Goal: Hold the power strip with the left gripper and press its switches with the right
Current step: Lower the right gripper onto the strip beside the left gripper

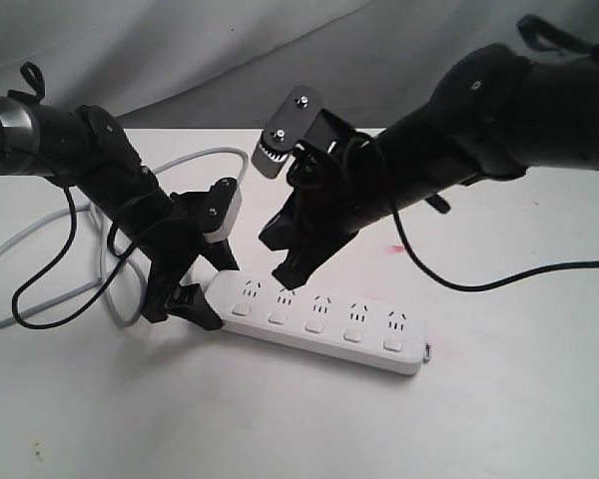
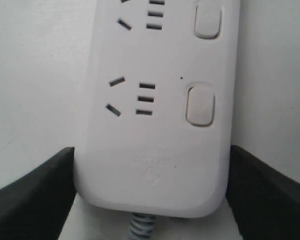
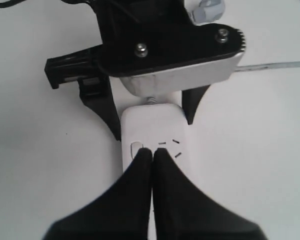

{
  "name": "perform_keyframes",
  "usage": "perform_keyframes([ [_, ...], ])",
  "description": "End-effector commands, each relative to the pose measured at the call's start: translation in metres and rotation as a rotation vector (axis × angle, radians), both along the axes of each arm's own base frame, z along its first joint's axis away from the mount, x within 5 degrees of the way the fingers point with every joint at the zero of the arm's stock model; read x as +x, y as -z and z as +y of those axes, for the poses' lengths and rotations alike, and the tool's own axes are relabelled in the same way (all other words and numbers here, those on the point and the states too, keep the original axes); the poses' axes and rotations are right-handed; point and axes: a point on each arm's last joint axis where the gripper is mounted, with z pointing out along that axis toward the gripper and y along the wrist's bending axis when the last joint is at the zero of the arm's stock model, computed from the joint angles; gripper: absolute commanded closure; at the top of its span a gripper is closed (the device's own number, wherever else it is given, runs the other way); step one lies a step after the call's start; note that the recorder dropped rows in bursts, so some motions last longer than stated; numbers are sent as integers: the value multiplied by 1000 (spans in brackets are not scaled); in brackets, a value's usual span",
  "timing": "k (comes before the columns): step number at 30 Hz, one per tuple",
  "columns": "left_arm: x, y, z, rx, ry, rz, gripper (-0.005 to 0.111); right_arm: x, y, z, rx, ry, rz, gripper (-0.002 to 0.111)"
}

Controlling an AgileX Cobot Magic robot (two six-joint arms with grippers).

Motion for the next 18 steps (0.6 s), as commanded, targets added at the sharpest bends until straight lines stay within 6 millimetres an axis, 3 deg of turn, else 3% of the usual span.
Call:
perform_keyframes([
  [1, -1, 0, 0, 18, 15, -2, 40, 10, 16, 12, 35, -33, -49, 108],
  [9, -1, 0, 0, 18, 15, -2, 40, 17, 43, 18, 17, -32, -47, 108],
  [18, 0, 0, 0, 18, 14, -3, 40, 20, 54, 26, 83, -94, -77, 108],
])
